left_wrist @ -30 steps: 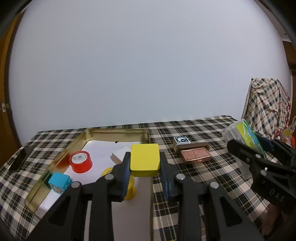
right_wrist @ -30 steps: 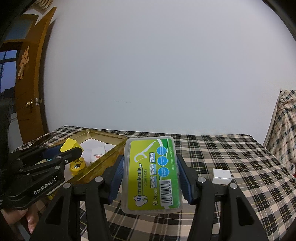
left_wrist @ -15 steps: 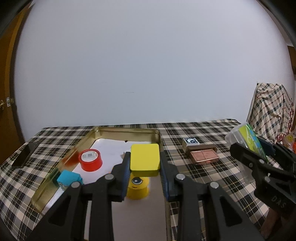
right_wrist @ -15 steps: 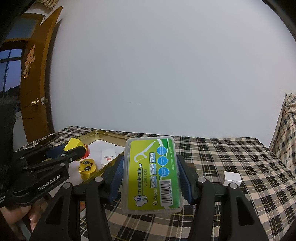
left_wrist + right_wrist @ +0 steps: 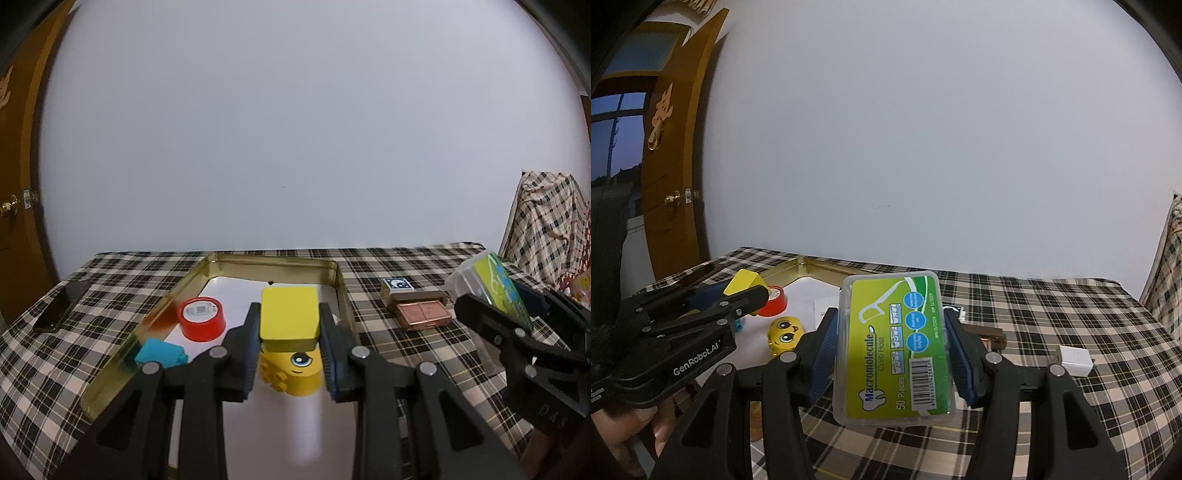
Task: Organize rigid objects
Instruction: 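Carry the yellow cube with the left gripper while the right carries the green box to the tray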
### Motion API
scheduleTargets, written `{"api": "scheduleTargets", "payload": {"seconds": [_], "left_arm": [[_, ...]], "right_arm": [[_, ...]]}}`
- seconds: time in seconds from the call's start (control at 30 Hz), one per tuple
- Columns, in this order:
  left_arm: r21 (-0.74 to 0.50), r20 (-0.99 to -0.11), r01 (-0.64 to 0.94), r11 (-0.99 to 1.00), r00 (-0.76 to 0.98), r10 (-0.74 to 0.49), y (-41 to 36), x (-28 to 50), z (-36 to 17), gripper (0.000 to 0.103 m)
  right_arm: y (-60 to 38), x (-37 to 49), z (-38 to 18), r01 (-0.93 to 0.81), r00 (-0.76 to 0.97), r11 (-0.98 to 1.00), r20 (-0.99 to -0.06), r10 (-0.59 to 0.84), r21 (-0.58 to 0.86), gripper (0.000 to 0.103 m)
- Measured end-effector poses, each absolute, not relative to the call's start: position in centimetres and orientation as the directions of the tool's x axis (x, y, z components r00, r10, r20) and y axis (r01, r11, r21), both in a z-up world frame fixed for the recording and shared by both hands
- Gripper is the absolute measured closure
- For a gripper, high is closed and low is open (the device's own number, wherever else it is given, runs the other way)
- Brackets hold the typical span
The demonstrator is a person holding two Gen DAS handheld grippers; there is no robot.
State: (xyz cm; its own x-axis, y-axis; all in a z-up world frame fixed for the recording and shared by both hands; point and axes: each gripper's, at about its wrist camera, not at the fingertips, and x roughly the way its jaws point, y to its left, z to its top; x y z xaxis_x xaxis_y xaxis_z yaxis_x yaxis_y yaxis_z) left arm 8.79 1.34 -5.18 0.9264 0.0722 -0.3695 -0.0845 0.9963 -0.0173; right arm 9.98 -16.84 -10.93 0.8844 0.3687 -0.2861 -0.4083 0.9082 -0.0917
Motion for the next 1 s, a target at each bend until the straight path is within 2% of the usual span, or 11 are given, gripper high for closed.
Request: {"api": "scheduleTargets", "payload": {"seconds": [1.0], "left_arm": [[-0.043,-0.372,-0.142,0.989,0.921,0.116,4.7,8.3,-5.3,0.075]], "right_arm": [[-14.8,10.0,-11.3,-0.475,0.853,0.872,-0.308,0.422,-0.120,0.046]]}}
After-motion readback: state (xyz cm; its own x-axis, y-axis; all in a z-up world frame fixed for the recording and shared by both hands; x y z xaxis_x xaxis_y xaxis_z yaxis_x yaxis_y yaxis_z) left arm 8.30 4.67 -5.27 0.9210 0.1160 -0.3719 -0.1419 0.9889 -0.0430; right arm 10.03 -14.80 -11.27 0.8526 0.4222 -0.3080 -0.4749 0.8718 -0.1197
